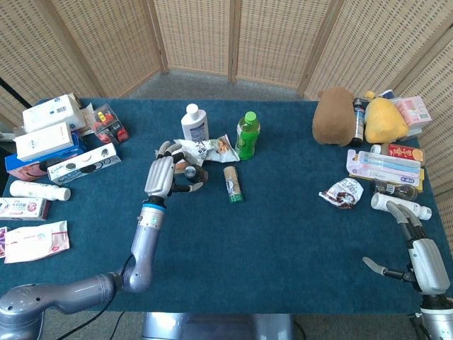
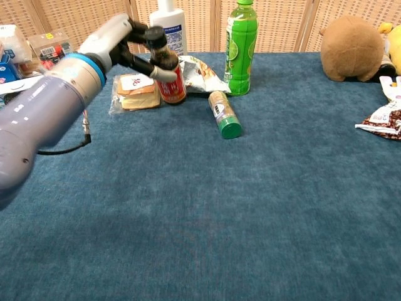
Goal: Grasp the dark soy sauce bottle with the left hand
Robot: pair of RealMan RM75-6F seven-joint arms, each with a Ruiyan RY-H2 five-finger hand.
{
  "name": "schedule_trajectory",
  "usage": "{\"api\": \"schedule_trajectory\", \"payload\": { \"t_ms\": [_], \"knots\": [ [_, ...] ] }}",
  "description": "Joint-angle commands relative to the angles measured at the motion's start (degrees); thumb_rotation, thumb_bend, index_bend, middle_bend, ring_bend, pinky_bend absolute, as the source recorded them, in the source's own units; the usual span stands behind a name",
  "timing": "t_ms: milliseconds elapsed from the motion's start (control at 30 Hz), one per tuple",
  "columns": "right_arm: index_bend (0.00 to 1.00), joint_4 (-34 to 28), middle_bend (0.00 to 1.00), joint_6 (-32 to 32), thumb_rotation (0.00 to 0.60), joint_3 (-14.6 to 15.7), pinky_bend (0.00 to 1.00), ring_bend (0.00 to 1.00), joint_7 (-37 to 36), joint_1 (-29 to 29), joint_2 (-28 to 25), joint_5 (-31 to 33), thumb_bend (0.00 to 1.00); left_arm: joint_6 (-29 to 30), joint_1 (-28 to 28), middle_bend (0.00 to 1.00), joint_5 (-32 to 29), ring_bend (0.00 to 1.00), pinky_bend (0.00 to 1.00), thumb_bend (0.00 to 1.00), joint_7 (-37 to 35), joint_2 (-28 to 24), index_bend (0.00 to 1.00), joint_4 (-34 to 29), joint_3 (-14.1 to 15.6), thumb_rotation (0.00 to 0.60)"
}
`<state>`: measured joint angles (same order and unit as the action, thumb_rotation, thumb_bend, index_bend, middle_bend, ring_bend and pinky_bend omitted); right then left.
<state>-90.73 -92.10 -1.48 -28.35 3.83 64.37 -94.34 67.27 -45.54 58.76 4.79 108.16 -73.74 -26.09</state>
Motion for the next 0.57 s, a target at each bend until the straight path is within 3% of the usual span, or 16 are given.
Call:
{"api": "schedule_trajectory", "payload": {
  "t_ms": [33, 300, 567],
  "knots": [
    [0.00, -0.2, 0.00, 0.0, 0.600, 0.1, 0.00, 0.00, 0.3, 0.0, 0.1, -0.3, 0.00, 2.2, 1.3, 0.51, 0.3, 0.19, 0.00, 0.00, 0.8, -3.4, 0.87, -6.3, -1.8, 0.600],
    [0.00, -0.8, 0.00, -0.1, 0.600, 0.4, 0.00, 0.00, 2.0, 0.0, 0.4, -1.0, 0.00, 4.6, 2.4, 0.50, -1.5, 0.19, 0.00, 0.00, 4.0, -9.1, 0.86, -17.7, -5.1, 0.600],
    [0.00, -0.9, 0.00, 0.1, 0.600, 0.4, 0.00, 0.00, 2.6, 0.1, 0.7, -0.9, 0.00, 6.5, 2.2, 0.50, -2.0, 0.18, 0.00, 0.00, 6.4, -12.0, 0.88, -23.5, -6.3, 0.600]
  ]
}}
